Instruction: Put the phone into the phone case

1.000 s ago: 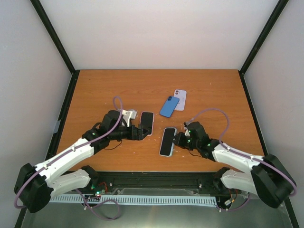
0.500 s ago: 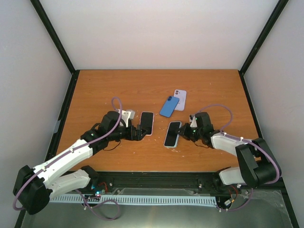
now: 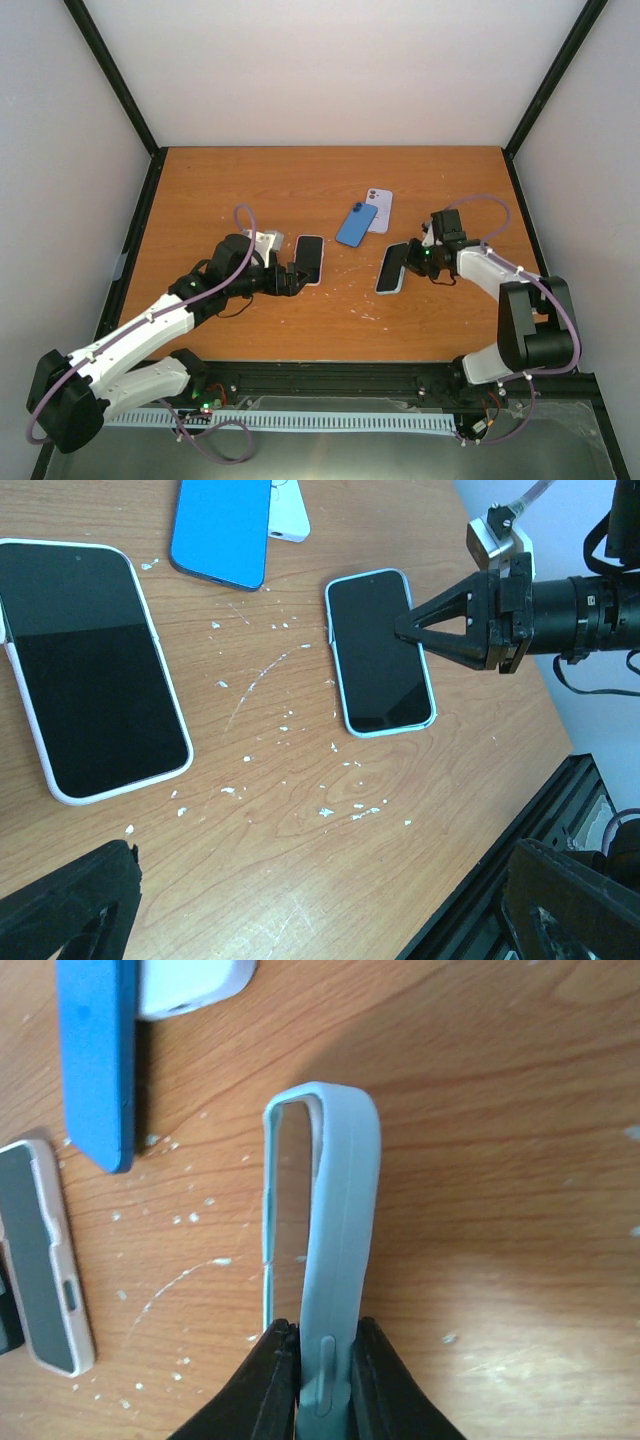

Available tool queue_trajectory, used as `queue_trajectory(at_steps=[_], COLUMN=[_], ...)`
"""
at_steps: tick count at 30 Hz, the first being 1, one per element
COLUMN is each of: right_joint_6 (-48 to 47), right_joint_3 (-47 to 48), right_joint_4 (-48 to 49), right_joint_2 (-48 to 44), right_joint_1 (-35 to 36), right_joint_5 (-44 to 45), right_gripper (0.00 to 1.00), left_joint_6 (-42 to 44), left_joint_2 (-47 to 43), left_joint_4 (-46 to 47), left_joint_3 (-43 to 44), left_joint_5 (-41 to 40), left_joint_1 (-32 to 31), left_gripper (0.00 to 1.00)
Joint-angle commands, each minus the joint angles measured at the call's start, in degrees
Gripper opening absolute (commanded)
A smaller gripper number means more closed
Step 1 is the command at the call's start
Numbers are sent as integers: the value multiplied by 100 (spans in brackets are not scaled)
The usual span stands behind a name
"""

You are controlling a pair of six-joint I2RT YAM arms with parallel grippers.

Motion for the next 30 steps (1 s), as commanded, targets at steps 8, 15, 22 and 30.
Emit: queue_trajectory(at_steps=[8, 15, 22, 30], right_joint_6=[-638, -516, 433, 1744], right_joint_3=[624, 1086, 901, 279], right_joint_4=[-517, -593, 685, 2966], right_joint_2=[724, 591, 466, 1041], right_joint_1=[-423, -423, -68, 369], right_joint_5=[1639, 1637, 554, -335], right_gripper=[27, 52, 55, 49], left_joint_6=[134, 97, -25, -159], left_joint_2=[-115, -347, -470, -532], left_joint_4=[-144, -246, -263, -209], left_joint_3=[122, 58, -46, -176], left_joint_5=[-248, -577, -855, -739], left_joint_1=[4, 3, -2, 4], left_gripper=[100, 99, 99, 99])
